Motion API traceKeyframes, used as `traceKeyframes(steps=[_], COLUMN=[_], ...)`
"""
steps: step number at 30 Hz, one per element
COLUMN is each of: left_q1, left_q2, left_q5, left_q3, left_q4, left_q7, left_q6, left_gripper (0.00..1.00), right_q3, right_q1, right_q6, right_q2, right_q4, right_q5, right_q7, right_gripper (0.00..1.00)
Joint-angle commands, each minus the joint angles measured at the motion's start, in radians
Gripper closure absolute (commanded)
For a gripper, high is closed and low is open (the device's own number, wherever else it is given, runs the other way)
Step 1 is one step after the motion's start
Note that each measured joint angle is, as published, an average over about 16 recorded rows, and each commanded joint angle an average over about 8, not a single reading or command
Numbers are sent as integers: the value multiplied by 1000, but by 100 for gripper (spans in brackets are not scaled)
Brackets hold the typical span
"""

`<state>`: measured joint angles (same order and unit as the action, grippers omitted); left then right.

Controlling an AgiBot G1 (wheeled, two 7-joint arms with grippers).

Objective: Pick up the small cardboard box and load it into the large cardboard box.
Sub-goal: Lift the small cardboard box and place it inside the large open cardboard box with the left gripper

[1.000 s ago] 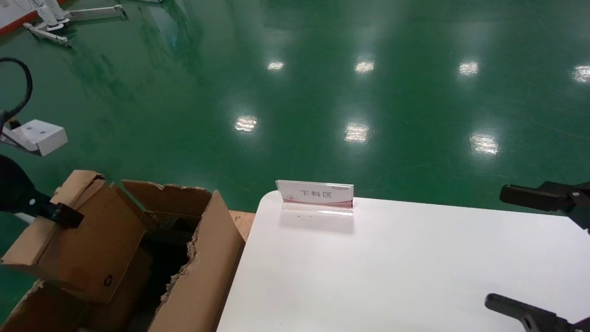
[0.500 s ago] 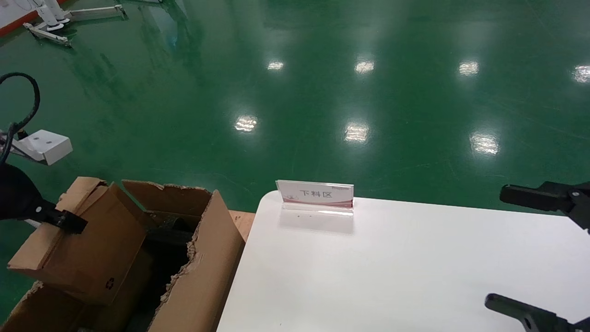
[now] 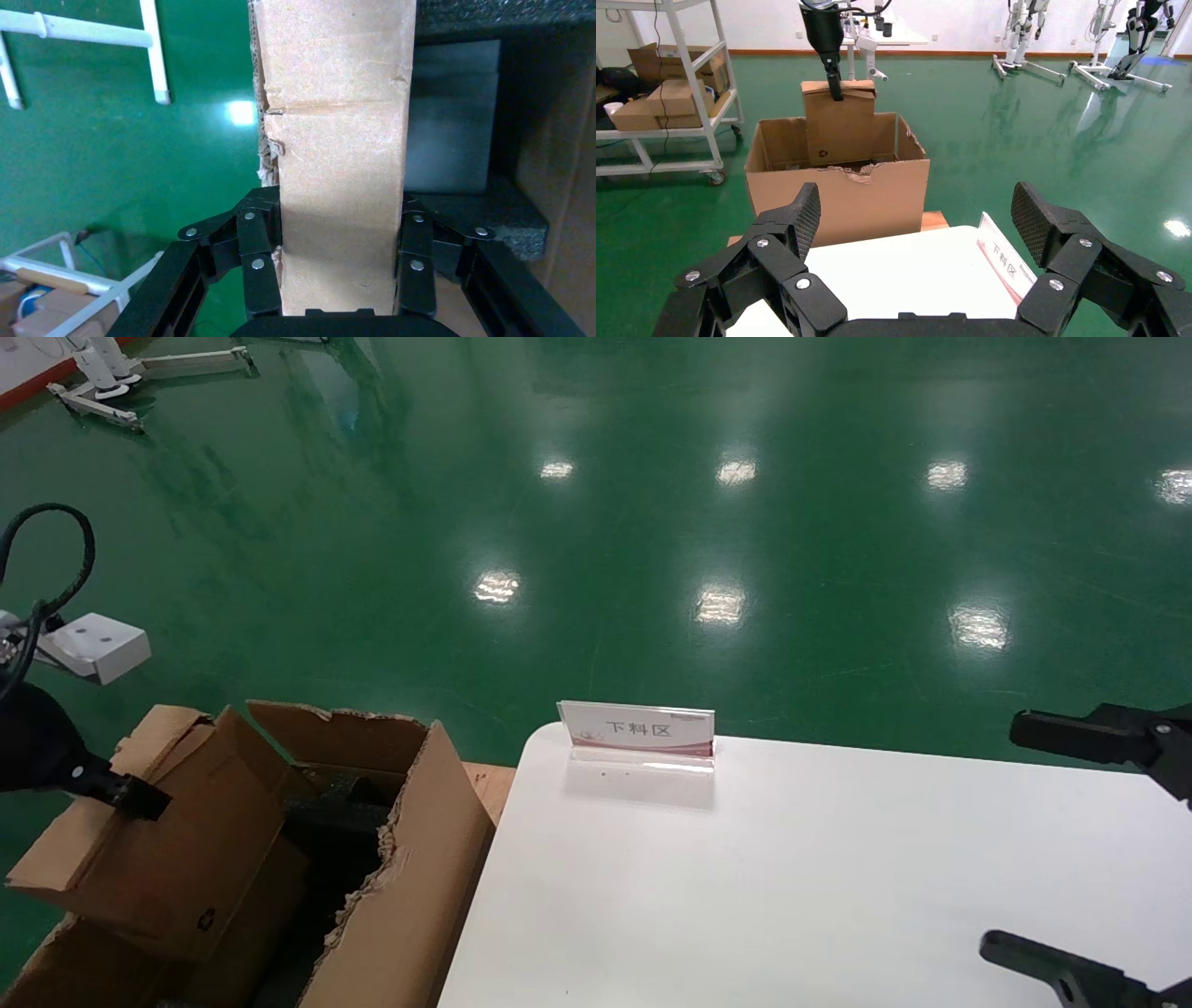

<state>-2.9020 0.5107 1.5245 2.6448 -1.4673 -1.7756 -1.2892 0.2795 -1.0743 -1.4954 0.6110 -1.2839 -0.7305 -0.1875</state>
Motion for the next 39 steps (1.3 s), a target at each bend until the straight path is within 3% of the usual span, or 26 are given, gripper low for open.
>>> traceKeyframes(steps=[1, 22, 39], left_q1=[6, 96, 184], left_q2=[4, 55, 68], left_q5=[4, 35, 127], left_q3=[1, 10, 25], left_q4=[0, -1, -2], left_q7=[0, -61, -138], left_q6=[0, 14, 74], left_gripper=[100, 100, 100], right_q3=[0, 0, 0], right_q1=[0, 0, 0], right_q6=[0, 0, 0], right_q2=[0, 0, 0], right_q4=[0, 0, 0], right_q5=[0, 0, 0], right_q7=[0, 0, 0], right_gripper=[0, 0, 0])
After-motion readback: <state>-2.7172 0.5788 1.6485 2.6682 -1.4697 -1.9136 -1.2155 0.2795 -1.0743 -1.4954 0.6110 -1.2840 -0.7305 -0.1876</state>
